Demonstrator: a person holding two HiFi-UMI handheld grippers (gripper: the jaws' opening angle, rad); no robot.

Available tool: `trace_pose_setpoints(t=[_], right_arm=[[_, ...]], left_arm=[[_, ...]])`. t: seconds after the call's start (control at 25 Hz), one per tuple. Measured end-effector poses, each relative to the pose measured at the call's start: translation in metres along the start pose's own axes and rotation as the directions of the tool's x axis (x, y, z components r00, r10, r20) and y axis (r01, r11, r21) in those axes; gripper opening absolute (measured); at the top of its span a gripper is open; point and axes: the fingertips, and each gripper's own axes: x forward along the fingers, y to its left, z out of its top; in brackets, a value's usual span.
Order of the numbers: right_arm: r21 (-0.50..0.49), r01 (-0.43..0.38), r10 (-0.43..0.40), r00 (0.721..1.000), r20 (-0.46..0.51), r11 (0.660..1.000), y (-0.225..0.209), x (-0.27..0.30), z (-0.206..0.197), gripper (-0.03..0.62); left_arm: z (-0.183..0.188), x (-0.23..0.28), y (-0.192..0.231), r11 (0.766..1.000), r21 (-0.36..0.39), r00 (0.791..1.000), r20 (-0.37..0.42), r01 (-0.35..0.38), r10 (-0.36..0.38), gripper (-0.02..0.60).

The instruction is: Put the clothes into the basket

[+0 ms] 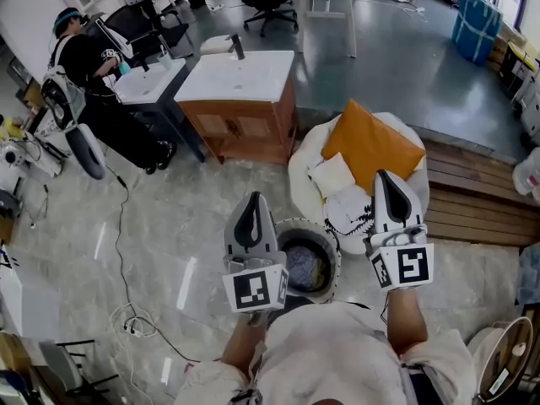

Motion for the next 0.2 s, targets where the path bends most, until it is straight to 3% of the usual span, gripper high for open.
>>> trace_pose_setpoints(t=[0.2], right_arm=[[-0.003, -0.004, 0.004, 1.000, -0.008, 1.000, 0.0039, 0.0023, -0.0024, -0.012]], left_arm=[[-0.0041, 0.0007, 0.0026, 1.000, -0.001, 1.000, -0.014, -0.003, 0.003, 0.005]])
